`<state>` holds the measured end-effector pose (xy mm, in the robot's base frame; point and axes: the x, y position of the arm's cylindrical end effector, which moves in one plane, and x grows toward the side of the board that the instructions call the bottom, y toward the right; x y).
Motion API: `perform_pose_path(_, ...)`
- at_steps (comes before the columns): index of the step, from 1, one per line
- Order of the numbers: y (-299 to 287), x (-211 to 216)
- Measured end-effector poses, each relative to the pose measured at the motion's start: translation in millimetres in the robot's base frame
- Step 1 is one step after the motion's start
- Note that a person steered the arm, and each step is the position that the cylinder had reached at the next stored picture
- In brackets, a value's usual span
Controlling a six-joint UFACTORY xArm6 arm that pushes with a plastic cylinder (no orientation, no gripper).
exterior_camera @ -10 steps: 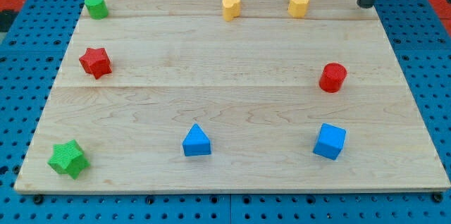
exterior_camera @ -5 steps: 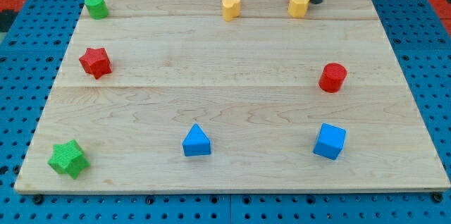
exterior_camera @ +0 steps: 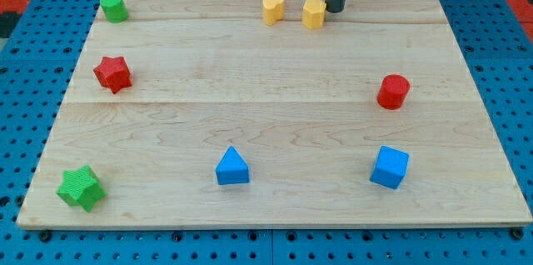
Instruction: Place the yellow blocks at the center of the board
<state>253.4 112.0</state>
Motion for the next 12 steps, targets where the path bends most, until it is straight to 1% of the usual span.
perform_pose_path(4,0.0,-7.8)
perform_pose_path(5,-68.8,-7.8)
perform_pose_path(6,-118.5,43.8)
perform_pose_path(7,-148.6,87.1)
perform_pose_path(8,-128.0,91.3)
perform_pose_path(9,-76.8,113.5)
perform_pose_path(10,-71.4,131.9)
perform_pose_path(11,-112.0,161.7)
perform_pose_path(12,-129.0,157.2)
